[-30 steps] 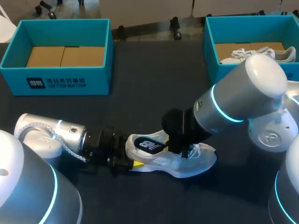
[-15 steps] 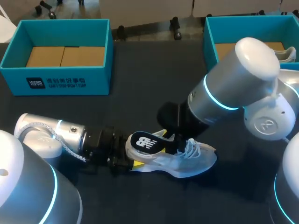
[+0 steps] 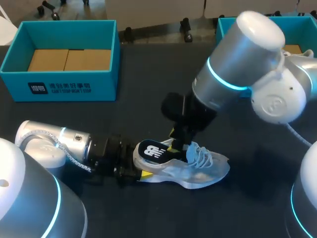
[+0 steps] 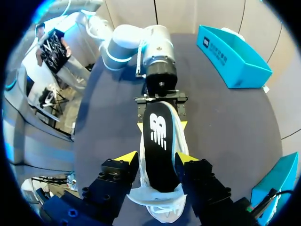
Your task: Take the shoe out of the shoebox, open the shoe tongue, remove and reinsert the insole, then place the shoe into the shoebox
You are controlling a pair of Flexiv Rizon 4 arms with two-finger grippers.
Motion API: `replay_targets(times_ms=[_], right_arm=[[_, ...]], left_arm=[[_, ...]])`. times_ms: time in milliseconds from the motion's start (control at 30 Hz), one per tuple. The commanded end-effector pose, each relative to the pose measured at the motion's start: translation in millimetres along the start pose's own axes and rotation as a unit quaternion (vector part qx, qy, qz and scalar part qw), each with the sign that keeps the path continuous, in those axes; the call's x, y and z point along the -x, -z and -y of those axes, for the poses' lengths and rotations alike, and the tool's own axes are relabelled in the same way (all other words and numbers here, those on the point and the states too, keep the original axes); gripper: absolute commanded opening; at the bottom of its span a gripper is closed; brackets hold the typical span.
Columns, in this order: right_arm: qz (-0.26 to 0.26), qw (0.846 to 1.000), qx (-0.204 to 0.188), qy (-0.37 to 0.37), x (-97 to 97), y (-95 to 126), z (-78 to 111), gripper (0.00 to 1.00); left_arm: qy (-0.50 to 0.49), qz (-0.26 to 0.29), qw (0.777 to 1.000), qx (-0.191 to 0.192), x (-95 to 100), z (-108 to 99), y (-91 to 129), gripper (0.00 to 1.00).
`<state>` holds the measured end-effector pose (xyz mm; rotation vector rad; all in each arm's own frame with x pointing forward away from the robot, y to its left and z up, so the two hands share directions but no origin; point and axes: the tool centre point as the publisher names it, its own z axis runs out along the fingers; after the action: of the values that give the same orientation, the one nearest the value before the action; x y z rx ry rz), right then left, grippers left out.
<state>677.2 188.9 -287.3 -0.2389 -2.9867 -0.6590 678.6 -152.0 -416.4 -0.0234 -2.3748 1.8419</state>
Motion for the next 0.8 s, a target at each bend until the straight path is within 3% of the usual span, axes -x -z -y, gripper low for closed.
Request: replay_targets(times_ms=[33, 400, 800], right_arm=[[-0.038, 0.999, 0.003, 0.003, 12.0, -6, -3.6, 0.44], [-0.12, 0.993, -0.012, 0.001, 17.7, -11, -16.2, 0.43], [-0.156, 0.988, -0.02, 0.01, 16.7, -27, -17.6, 0.42]], left_arm=[[0.001, 0.0, 1.0, 0.001, 2.1, -2, 0, 0.0], [0.001, 0.0, 1.0, 0.001, 2.1, -2, 0, 0.0], [0.001, 0.0, 1.0, 0.001, 2.1, -2, 0, 0.0]])
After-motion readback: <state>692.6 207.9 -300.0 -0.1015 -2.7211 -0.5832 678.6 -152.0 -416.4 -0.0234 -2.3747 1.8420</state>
